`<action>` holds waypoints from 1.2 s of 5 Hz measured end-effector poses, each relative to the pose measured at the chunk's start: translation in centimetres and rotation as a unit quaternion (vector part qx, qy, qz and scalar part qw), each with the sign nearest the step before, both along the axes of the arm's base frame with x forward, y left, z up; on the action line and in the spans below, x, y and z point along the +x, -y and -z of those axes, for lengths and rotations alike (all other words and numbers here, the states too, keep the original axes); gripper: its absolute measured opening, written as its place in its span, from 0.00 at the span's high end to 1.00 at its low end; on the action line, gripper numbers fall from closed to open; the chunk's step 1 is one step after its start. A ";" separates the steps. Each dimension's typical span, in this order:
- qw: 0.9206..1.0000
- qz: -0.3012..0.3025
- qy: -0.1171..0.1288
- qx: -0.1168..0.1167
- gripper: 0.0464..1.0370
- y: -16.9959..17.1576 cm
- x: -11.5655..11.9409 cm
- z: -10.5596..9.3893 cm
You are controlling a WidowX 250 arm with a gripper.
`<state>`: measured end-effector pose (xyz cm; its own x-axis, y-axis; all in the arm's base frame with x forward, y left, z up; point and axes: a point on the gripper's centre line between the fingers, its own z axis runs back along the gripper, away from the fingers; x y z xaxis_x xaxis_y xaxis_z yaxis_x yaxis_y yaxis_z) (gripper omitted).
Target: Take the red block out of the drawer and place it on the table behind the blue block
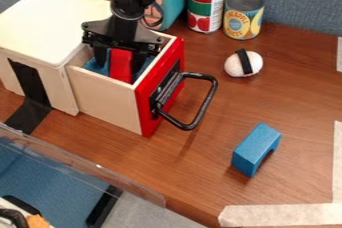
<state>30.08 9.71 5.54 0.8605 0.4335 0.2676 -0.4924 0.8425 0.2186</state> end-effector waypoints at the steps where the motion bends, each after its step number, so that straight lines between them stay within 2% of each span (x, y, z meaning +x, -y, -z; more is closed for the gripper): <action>1: 1.000 -0.005 0.000 0.001 0.53 0.0 0.0 0.1; 3: 1.000 0.005 0.010 -0.002 0.53 0.3 0.0 -0.2; 4: 0.999 -0.001 0.028 -0.026 0.53 0.7 -0.7 -1.0; 5: 0.998 0.011 0.055 -0.032 0.53 1.4 -0.8 -3.3; 6: 0.996 0.017 0.070 -0.042 0.53 1.8 -0.9 -3.9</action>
<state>29.19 7.87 9.41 0.8316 0.4309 0.3504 -0.4842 0.8715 0.0772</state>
